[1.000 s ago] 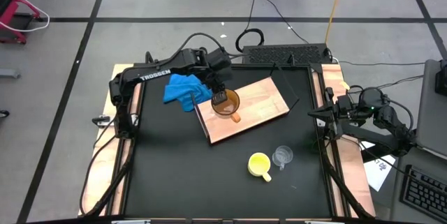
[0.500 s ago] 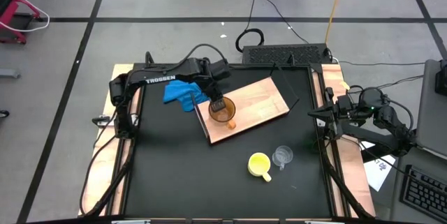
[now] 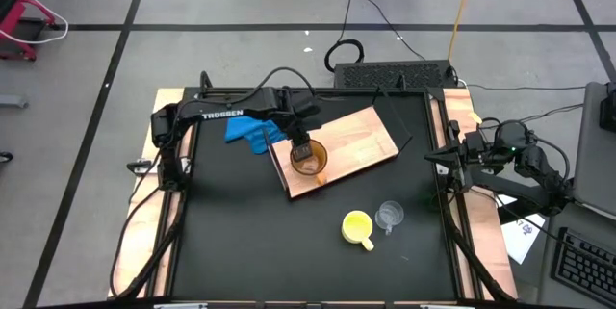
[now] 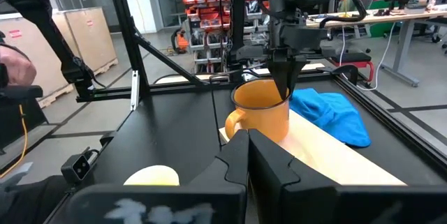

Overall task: Stack small to large cups/mugs on shelf
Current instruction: Put the brown mug on the shelf

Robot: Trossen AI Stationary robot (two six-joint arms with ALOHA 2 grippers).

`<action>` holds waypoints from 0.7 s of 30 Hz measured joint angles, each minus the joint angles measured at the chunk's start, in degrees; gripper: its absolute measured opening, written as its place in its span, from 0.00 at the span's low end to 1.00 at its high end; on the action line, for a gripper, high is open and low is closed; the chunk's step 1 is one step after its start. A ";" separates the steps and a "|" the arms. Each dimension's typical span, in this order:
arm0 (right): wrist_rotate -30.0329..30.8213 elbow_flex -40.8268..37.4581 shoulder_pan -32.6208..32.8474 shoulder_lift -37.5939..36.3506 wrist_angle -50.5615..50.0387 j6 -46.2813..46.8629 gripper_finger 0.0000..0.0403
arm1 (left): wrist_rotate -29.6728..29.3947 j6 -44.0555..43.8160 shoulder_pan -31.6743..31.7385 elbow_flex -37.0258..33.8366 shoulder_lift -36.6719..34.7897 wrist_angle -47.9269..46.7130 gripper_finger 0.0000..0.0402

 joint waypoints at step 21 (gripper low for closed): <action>-0.01 0.00 0.01 0.00 0.00 0.22 0.00 | 0.11 -4.95 -0.35 0.00 0.00 -0.42 0.04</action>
